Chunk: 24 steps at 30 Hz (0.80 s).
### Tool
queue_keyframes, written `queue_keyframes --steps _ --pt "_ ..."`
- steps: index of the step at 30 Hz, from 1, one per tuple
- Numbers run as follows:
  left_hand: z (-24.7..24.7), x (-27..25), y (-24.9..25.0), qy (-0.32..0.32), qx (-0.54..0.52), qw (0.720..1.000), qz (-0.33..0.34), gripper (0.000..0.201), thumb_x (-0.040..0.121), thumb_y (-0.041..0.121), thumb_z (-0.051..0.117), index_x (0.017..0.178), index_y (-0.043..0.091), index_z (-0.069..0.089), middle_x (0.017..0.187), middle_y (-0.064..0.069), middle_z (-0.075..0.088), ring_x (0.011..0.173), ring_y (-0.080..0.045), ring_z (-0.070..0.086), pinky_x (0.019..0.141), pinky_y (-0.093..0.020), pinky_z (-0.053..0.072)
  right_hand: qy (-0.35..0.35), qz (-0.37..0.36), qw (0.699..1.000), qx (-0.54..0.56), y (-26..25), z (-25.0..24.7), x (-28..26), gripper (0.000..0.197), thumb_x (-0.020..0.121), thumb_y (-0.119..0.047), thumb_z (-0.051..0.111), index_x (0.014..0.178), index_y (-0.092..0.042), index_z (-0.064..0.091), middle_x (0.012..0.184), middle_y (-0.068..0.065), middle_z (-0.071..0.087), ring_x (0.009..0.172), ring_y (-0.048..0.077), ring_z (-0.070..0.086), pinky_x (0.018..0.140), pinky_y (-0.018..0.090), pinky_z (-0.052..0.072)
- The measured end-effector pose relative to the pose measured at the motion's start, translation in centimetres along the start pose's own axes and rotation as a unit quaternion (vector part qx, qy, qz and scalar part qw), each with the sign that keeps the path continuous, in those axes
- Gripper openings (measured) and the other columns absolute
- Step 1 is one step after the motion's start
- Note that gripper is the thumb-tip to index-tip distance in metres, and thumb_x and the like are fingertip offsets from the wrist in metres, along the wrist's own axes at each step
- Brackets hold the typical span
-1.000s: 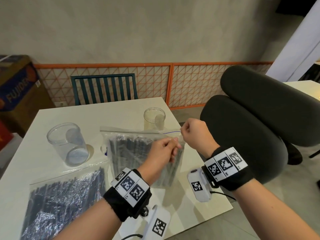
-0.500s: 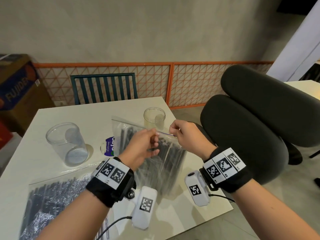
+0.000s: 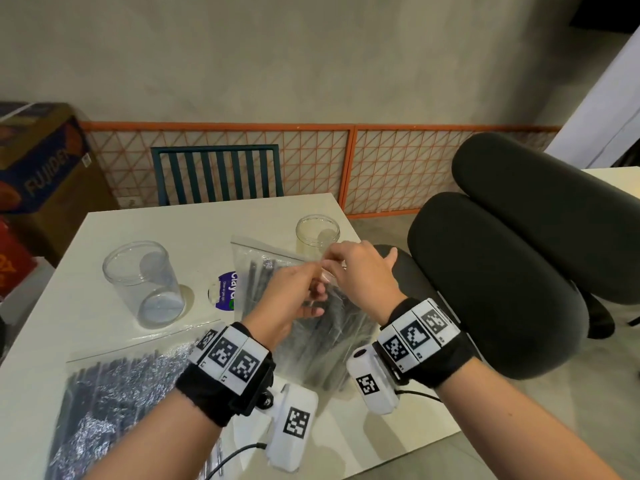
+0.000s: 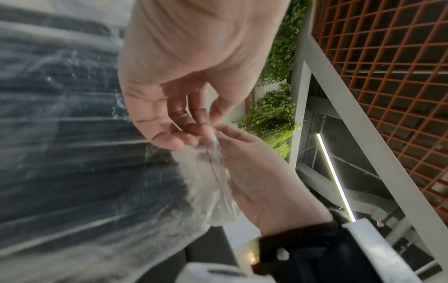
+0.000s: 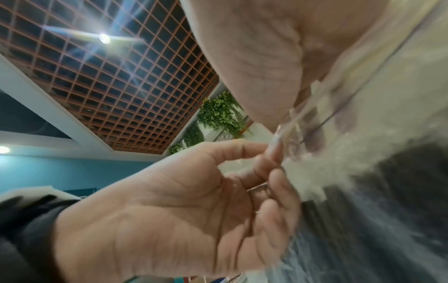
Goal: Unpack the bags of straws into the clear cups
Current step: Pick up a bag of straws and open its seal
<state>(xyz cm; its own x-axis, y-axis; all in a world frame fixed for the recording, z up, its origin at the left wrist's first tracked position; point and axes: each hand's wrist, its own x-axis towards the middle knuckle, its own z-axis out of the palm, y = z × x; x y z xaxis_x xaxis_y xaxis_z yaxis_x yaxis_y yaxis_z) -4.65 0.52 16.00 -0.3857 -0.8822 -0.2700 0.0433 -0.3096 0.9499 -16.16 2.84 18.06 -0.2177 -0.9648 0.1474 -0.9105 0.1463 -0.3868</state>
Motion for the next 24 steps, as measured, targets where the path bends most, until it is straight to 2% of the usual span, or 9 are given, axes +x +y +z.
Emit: queue_keyframes --steps 3,6,8,13,17,21,24 --pt "-1.1 0.6 0.6 0.063 -0.006 0.998 0.024 0.021 0.095 0.025 0.048 0.082 0.01 0.055 0.058 -0.001 0.051 0.045 -0.009 0.053 0.044 -0.022 0.049 0.004 -0.005 1.0 0.018 0.0 0.1 0.1 0.018 0.095 -0.027 0.049 0.093 -0.025 0.067 0.1 -0.003 0.067 0.106 0.02 0.052 0.106 0.062 0.013" --pt "-1.9 1.0 0.7 0.072 -0.006 0.997 0.026 0.02 0.096 0.018 0.047 0.078 0.011 0.053 0.059 -0.001 0.048 0.049 -0.009 0.053 0.044 -0.022 0.048 0.01 -0.006 1.0 0.02 0.3 0.3 0.4 0.018 0.096 -0.026 0.049 0.094 -0.024 0.066 0.096 -0.003 0.068 0.103 0.02 0.054 0.104 0.056 0.017" --pt "-2.2 0.9 0.3 0.062 -0.016 0.998 0.013 0.019 0.094 0.017 0.049 0.077 0.012 0.055 0.058 0.0 0.048 0.055 -0.011 0.052 0.045 -0.022 0.047 0.01 0.014 0.999 0.029 0.7 0.3 1.0 0.018 0.096 -0.025 0.048 0.095 -0.023 0.066 0.094 -0.004 0.066 0.104 0.02 0.051 0.106 0.059 0.016" --pt "-2.9 0.3 -1.5 0.048 -0.041 0.998 -0.011 0.021 0.092 0.016 0.051 0.073 0.015 0.06 0.052 0.005 0.048 0.056 -0.011 0.05 0.048 -0.023 0.046 0.028 0.076 0.996 0.043 1.9 0.9 2.3 0.018 0.095 -0.02 0.046 0.091 -0.021 0.064 0.094 -0.002 0.067 0.104 0.024 0.055 0.105 0.067 0.016" --pt "-2.8 -0.1 -1.2 0.023 -0.002 1.0 -0.015 0.02 0.09 0.019 0.055 0.073 0.015 0.064 0.059 0.004 0.051 0.056 -0.01 0.053 0.05 -0.023 0.047 0.018 0.003 0.998 0.066 0.4 1.9 1.7 0.014 0.093 -0.034 0.053 0.096 -0.028 0.065 0.099 -0.007 0.069 0.109 0.018 0.054 0.104 0.071 0.008" --pt "-3.1 0.3 0.2 0.094 0.03 0.995 0.005 0.022 0.091 0.023 0.054 0.075 0.01 0.061 0.056 0.0 0.051 0.046 -0.011 0.049 0.044 -0.022 0.048 0.02 -0.044 0.996 0.081 -1.0 2.2 1.1 0.015 0.093 -0.034 0.053 0.091 -0.026 0.065 0.084 -0.011 0.061 0.089 0.015 0.056 0.107 0.061 0.016" --pt "-4.1 0.7 0.6 0.125 0.057 0.99 0.038 0.017 0.093 0.022 0.052 0.08 0.013 0.059 0.058 -0.002 0.05 0.041 -0.009 0.046 0.042 -0.022 0.048 0.013 -0.059 0.996 0.069 -1.2 2.3 1.0 0.015 0.095 -0.032 0.05 0.093 -0.025 0.064 0.09 -0.01 0.063 0.089 0.016 0.055 0.103 0.054 0.021"
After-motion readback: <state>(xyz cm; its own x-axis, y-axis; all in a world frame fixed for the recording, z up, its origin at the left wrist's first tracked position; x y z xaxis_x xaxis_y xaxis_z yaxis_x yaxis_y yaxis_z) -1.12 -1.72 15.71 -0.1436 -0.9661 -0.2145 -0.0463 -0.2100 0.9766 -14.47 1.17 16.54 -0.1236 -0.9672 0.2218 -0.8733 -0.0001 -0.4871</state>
